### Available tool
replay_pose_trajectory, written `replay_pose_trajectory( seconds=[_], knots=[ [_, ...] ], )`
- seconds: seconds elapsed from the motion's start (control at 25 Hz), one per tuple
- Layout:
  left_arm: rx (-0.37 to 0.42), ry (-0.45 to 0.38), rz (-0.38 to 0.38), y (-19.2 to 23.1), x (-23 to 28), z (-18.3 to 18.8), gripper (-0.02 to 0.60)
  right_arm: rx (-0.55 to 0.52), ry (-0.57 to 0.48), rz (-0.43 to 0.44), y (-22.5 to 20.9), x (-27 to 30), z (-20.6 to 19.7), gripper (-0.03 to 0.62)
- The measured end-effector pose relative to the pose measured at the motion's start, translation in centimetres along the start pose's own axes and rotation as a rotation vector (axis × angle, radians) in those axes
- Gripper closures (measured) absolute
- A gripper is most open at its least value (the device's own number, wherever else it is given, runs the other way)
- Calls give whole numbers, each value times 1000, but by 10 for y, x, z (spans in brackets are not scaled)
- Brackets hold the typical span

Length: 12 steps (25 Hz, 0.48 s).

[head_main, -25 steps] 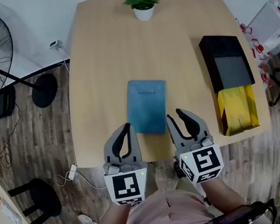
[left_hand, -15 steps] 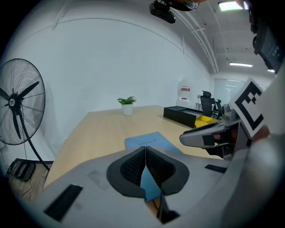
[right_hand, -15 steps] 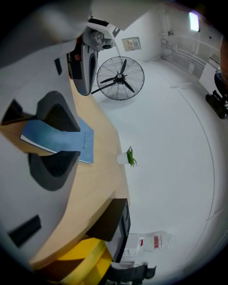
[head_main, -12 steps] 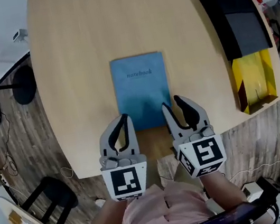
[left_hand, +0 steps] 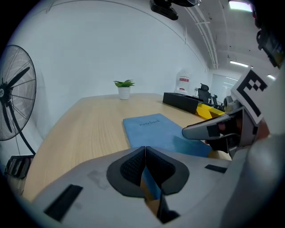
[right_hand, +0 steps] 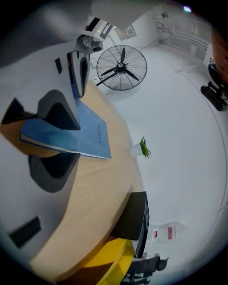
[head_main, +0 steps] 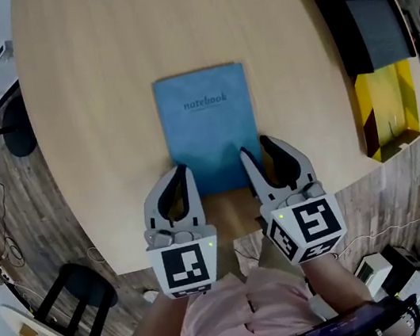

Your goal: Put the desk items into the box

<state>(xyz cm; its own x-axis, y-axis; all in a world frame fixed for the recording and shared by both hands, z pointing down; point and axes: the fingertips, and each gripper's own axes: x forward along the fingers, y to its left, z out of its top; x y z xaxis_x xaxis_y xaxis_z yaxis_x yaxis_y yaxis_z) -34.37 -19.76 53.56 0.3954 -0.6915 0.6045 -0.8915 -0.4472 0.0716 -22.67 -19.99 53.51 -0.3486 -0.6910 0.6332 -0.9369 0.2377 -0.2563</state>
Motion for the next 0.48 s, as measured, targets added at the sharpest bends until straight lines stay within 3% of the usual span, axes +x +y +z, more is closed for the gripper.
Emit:
replay_pose_trajectory(
  seconds=[0.48],
  knots=[
    [16,34,-5,-3,4,-6,569,-41,118,-8,2,10,-10,427]
  ],
)
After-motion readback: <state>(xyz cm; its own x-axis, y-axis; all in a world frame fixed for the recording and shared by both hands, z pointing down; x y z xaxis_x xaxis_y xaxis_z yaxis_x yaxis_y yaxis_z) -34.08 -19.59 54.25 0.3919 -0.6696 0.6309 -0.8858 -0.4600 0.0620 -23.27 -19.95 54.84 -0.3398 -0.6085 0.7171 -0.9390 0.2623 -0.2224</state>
